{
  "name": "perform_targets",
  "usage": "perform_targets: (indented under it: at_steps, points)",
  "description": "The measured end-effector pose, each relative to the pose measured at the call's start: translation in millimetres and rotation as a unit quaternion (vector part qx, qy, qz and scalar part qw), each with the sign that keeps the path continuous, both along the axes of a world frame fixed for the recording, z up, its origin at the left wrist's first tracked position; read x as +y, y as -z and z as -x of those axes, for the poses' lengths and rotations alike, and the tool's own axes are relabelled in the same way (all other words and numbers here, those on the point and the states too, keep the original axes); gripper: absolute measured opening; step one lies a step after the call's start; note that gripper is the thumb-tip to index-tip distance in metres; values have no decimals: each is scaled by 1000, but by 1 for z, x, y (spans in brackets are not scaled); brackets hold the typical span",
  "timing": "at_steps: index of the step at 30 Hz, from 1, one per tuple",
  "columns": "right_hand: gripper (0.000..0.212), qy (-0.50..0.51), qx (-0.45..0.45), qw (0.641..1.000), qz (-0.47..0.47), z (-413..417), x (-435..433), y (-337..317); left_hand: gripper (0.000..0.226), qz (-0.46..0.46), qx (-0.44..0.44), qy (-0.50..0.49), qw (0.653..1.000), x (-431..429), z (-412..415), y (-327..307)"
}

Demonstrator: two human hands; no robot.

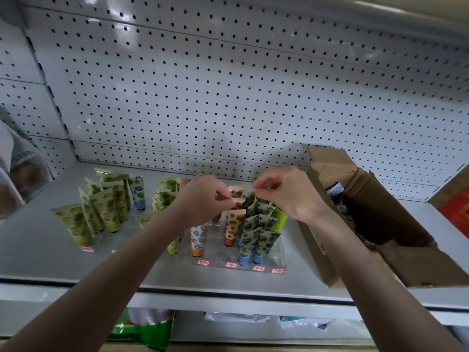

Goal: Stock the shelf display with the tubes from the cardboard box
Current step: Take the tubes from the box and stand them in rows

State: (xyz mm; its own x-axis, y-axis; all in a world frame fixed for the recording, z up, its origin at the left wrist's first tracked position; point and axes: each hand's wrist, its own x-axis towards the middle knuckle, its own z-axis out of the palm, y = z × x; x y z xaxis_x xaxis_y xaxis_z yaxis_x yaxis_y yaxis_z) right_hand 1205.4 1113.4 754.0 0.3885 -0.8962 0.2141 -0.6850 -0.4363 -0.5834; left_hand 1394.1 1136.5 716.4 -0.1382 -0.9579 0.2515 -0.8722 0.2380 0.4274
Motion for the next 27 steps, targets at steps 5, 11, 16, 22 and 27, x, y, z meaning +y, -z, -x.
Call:
perform_targets:
  at_steps: [5, 11, 16, 22, 27]
  points:
    - [6, 37, -61, 997, 18, 32, -1, -21, 11, 29, 121, 50, 991, -1, 17, -10]
    - [7, 98, -109, 989, 15, 87, 1, -30, 12, 46, 208, 120, 970, 2, 60, -23]
    - [6, 125, -95, 988, 8, 130, 2, -33, 16, 46, 233, 141, 961, -3, 90, -24]
    - [6, 137, -52, 989, -6, 175, -10, -23, 15, 45, 240, 153, 958, -10, 131, -20]
    - [9, 111, -4, 993, -38, 198, -25, -15, 15, 43, 229, 143, 962, -13, 154, -17]
